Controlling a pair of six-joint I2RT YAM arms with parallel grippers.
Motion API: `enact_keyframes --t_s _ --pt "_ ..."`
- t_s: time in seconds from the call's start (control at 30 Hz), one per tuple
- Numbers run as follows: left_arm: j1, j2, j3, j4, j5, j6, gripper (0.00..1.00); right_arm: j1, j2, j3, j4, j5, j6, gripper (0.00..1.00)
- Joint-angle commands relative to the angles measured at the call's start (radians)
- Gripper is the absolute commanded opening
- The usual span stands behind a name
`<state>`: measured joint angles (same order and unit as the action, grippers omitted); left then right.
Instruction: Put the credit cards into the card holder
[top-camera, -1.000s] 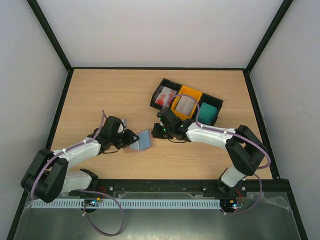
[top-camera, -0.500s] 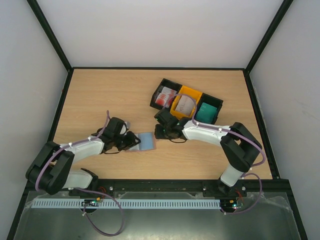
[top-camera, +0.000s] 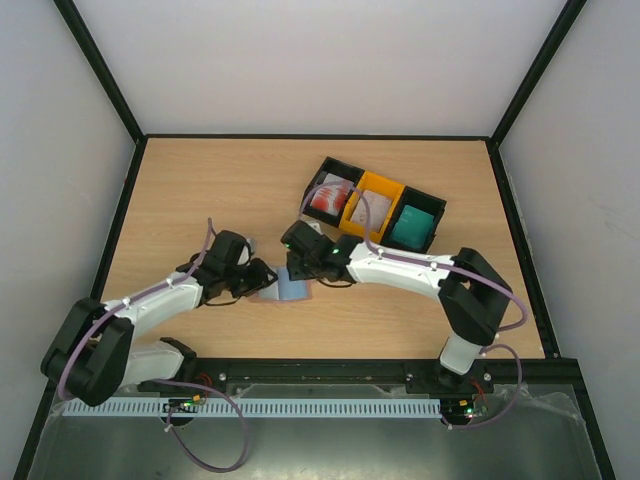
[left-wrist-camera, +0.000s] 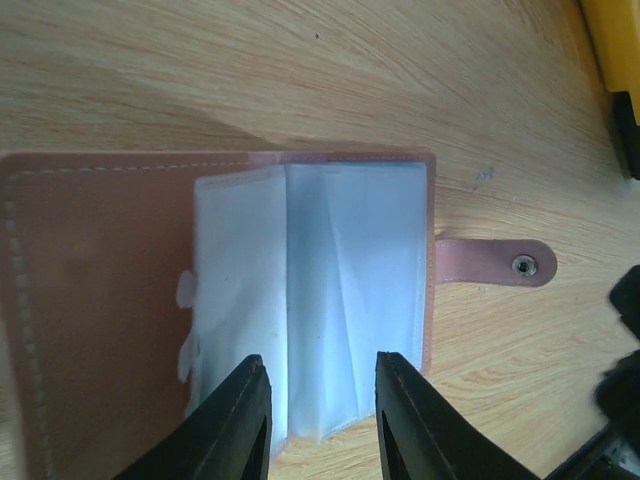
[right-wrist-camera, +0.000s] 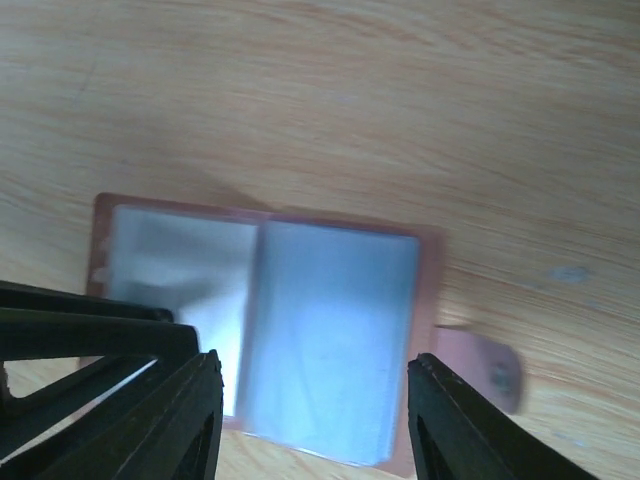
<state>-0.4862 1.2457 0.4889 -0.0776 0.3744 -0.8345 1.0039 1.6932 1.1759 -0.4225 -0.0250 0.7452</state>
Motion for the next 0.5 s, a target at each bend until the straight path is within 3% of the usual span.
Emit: enact_keyframes --t_s 0.0,0.23,0.47 --pt "-0.005 -0.034 0.012 -0.116 -0.077 0.005 0.3 0.05 0.099 0.072 -0.008 -0.025 0.004 0.48" --pt "-0.005 -0.01 -0.021 -0.112 -0.093 0.008 0.21 0.07 0.186 0.106 -0.047 -0.013 0.017 0.44" --pt "-0.004 0.049 -0.025 -0.163 -0.16 0.014 0.21 0.07 0.205 0.065 -0.076 0.006 0.045 0.44"
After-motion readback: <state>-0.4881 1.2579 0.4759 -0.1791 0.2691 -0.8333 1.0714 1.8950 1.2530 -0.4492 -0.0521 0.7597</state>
